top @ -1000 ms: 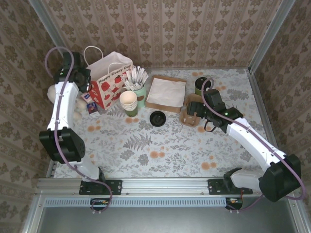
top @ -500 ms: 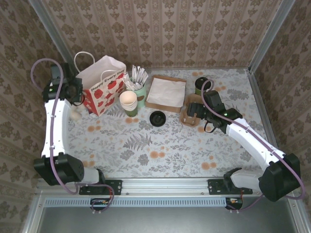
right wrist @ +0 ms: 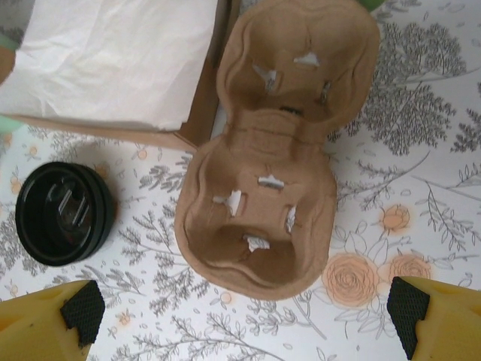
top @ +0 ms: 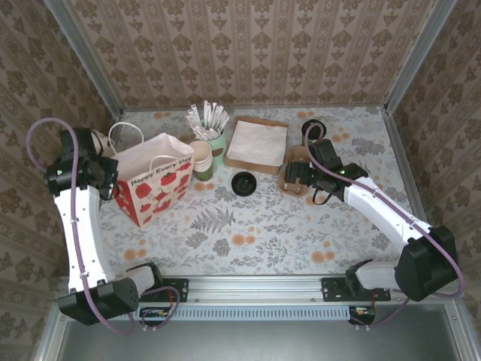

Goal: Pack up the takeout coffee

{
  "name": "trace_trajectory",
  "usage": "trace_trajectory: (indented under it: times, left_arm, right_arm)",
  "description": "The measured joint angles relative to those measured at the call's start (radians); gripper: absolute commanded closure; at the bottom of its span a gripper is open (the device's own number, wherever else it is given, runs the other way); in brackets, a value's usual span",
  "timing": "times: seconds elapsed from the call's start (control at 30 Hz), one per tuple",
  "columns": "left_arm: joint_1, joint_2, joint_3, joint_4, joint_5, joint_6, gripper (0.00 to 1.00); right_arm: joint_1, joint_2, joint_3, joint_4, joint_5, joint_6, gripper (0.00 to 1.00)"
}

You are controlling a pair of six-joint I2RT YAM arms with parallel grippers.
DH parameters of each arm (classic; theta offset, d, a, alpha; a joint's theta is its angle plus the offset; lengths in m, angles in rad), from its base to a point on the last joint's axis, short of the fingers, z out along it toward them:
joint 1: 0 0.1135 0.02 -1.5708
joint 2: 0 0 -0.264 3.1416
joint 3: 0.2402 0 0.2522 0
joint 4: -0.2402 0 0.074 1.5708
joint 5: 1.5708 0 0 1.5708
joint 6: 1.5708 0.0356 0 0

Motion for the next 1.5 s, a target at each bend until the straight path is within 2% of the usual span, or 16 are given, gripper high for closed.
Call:
trace_trajectory:
  times: [0.1,0.3,0.4,0.57,0.7,0.9,1.07,1.23,1.5]
  left_arm:
    - [0.014,-0.019,0.000,-0.087,0.036,0.062,0.98]
    - [0.011,-0.029,-0.037,-0.132,0.230,0.212,1.00]
    - [-0.004,0.003,-0.043,-0.164,0.287,0.282,1.00]
    - [-0.023,0.006,-0.043,-0.205,0.326,0.388,1.00]
    - [-0.073,-0.045,-0.045,-0.219,0.358,0.487,0.99]
    - [-0.127,-0.079,-0.093,-0.211,0.487,0.629,0.95]
    - [-0.214,-0.079,-0.106,-0.198,0.504,0.687,0.94]
    - [-0.253,-0.085,-0.106,-0.214,0.451,0.715,0.94]
    - [-0.363,-0.183,-0.149,-0.212,0.431,0.715,0.91]
  right_arm:
    - [0.000,0.000,0.000,-0.019,-0.005,-0.008,0.00]
    - [-0.002,0.019,0.002,-0.024,-0.021,-0.037,0.00]
    - [-0.016,0.056,0.004,-0.018,-0.056,-0.053,0.00]
    - [-0.043,0.119,0.048,-0.018,-0.084,-0.084,0.00]
    - [-0.059,0.158,0.095,-0.017,-0.114,-0.155,0.00]
    - [-0.110,0.212,0.129,-0.010,-0.332,-0.350,0.00]
    - [-0.142,0.300,0.180,0.001,-0.406,-0.511,0.00]
    - [-0.178,0.418,0.298,-0.052,-0.447,-0.682,0.00]
    - [-0.211,0.605,0.440,-0.132,-0.513,-0.943,0.01]
